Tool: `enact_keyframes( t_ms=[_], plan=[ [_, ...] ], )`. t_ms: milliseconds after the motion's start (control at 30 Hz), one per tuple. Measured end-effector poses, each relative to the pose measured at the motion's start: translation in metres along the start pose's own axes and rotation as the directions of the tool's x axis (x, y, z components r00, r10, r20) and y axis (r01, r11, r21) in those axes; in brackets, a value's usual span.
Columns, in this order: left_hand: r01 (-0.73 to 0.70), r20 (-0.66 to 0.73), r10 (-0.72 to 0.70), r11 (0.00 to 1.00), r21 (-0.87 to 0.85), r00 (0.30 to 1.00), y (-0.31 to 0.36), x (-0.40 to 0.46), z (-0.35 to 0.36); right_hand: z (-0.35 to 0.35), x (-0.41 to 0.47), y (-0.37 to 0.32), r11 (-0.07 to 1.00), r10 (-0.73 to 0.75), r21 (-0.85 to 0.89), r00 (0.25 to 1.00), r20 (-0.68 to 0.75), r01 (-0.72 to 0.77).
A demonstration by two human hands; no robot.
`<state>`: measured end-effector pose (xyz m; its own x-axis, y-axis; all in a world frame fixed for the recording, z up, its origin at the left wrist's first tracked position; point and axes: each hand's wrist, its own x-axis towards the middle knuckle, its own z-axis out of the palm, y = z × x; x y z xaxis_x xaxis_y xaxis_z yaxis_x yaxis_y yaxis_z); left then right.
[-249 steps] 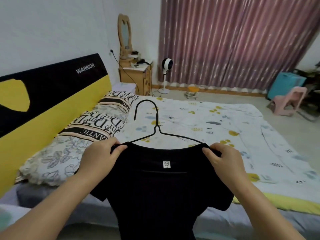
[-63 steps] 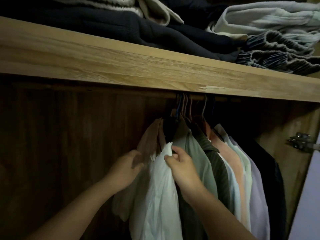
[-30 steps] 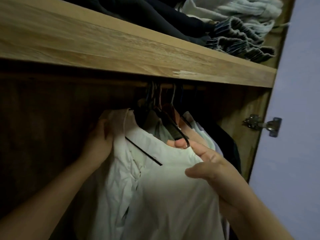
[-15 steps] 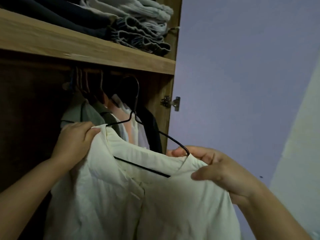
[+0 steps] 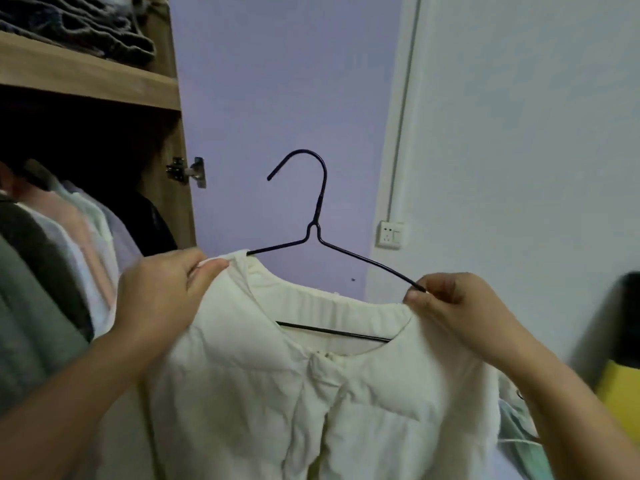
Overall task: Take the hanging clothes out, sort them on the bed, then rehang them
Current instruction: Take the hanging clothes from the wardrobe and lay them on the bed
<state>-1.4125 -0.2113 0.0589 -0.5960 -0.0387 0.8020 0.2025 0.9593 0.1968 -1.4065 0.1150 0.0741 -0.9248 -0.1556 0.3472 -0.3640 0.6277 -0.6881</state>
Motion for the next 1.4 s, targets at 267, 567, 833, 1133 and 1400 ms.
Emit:
enact_keyframes(
  t_ms=[267,567,833,1133,1400],
  plan=[
    [-0.186,0.115,0.239,0.919,-0.347,0.964,0.065,0.029,0.065,-0.051,-0.061,0.031,0.956,0.049,-0.239,0.896,-0.441,-0.169],
    [-0.375,0.089,0.562,0.653,-0.658,0.823,0.183,0.032,0.125,-0.091,-0.169,0.040,0.847,0.213,-0.225,0.695,-0.687,-0.482],
    [-0.367,0.032,0.728,0.383,-0.848,0.685,0.322,-0.015,0.134,-0.124,-0.289,0.043,0.716,0.318,-0.099,0.449,-0.835,-0.691],
    [-0.303,-0.053,0.836,0.138,-0.943,0.545,0.491,-0.115,0.113,-0.179,-0.435,0.046,0.543,0.369,0.038,0.198,-0.908,-0.839],
    [-0.202,-0.099,0.910,-0.017,-0.979,0.403,0.614,-0.211,0.091,-0.216,-0.548,0.059,0.383,0.410,0.179,-0.007,-0.912,-0.906]
  ],
)
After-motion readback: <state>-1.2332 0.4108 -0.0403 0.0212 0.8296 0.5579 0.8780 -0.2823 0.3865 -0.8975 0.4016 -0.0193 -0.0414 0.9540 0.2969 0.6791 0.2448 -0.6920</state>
